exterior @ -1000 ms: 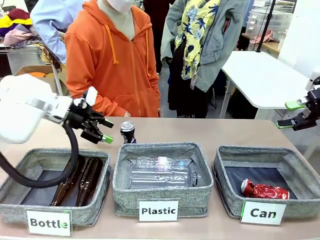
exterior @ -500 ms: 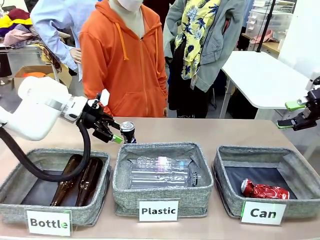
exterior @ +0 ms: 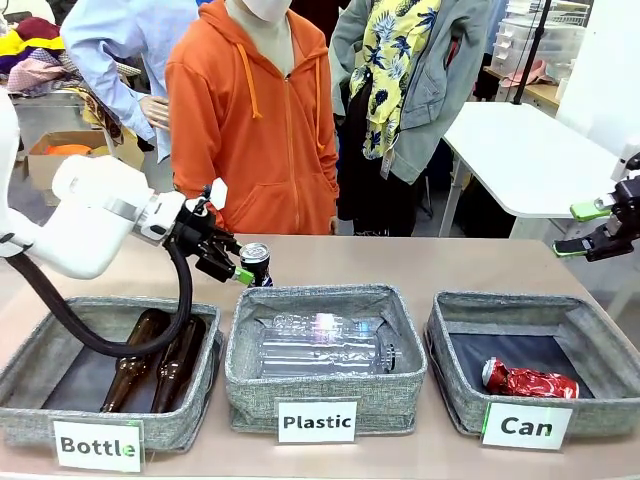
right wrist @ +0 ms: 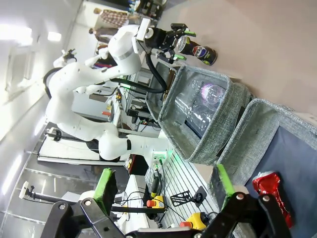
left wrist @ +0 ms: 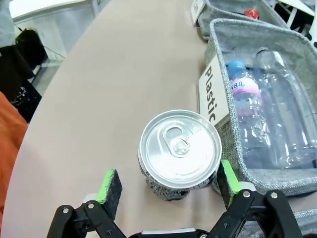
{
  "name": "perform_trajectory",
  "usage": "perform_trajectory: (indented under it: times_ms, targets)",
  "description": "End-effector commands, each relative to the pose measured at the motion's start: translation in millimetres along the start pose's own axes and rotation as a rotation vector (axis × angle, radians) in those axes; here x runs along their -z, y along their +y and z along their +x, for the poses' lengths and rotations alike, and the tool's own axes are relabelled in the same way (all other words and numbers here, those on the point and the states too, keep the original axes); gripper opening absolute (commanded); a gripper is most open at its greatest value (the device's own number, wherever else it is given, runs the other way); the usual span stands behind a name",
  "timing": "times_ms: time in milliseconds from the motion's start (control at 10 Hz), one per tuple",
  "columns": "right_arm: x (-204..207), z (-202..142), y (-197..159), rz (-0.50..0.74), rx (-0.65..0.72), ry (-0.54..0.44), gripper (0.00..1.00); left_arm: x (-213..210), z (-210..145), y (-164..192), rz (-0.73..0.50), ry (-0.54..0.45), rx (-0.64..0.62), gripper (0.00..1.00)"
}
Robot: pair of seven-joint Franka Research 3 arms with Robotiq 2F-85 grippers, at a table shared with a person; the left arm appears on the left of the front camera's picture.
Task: Sort the can waste into the basket.
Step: Pick up the can waste from the table and place it in the right Fabric basket.
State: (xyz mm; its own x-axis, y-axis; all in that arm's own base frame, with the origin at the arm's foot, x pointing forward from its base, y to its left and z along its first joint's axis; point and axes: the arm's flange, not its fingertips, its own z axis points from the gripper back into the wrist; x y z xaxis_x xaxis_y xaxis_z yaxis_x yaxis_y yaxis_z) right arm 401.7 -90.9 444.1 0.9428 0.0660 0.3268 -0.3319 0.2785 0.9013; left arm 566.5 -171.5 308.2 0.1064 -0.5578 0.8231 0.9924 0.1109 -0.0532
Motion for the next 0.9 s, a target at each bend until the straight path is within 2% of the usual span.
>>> perform_trajectory:
  times_ms: [0, 500, 600, 700, 800]
  targets:
    - [-4, 0, 1, 0.003, -0.017, 0.012, 1.0, 10, 4, 7, -0.028, -0.03, -0.021, 1.0]
    - [-4, 0, 1, 0.003, -0.017, 0.012, 1.0, 27, -3, 10, -0.072, -0.109, -0.014, 1.0]
    - [-4, 0, 1, 0.003, -0.017, 0.012, 1.0, 32, -6, 11, -0.085, -0.115, 0.009, 0.93]
    - [-4, 0, 1, 0.003, -0.017, 0.012, 1.0, 34, -7, 10, -0.103, -0.125, 0.008, 0.4]
    - [-4, 0, 1, 0.003, -0.017, 0.012, 1.0, 33, -7, 10, -0.102, -0.131, 0.017, 0.34]
